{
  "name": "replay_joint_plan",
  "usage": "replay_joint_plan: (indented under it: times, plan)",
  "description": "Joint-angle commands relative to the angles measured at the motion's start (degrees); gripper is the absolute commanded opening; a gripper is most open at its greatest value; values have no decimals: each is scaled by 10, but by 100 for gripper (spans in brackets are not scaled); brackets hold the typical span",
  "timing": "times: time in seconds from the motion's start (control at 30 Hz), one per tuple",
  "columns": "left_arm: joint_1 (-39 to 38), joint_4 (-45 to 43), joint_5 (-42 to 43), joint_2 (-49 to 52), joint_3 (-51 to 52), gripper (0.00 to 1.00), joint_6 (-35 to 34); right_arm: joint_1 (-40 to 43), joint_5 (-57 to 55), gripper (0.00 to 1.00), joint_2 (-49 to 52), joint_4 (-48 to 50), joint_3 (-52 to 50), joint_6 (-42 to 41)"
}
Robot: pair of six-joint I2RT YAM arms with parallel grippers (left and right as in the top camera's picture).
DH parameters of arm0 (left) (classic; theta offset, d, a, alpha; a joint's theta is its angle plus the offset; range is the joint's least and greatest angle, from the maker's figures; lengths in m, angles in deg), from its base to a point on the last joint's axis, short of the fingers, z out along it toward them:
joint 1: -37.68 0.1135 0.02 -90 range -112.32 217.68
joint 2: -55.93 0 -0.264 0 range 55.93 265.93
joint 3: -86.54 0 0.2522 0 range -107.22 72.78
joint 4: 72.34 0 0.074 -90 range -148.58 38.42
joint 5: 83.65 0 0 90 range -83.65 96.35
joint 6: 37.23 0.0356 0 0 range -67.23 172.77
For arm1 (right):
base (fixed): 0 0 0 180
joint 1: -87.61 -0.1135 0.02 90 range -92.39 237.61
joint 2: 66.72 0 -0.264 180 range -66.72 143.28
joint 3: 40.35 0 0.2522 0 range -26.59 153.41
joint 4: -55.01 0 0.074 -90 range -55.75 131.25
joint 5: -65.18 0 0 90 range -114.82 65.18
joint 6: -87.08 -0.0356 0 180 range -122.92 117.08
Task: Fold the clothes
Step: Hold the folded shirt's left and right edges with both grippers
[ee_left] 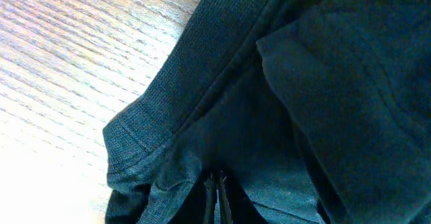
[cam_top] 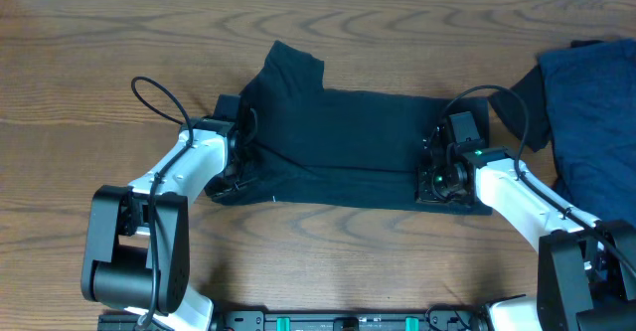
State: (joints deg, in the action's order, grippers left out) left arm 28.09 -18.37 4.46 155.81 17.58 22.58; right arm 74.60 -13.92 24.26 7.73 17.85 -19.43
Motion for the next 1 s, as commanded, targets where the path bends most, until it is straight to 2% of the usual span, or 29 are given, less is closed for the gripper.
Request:
replay_joint_plan:
  times: [0.0, 0.57, 0.97]
  plan:
    - [3, 0, -5, 5, 8, 6, -5, -5, -14, 1, 2, 3, -7, -8]
    - [3, 2, -5, 5, 8, 6, -5, -5, -25, 1, 1, 51, -9, -8]
    - [3, 2, -5, 5, 8, 6, -5, -4, -70, 9, 2, 104, -9, -8]
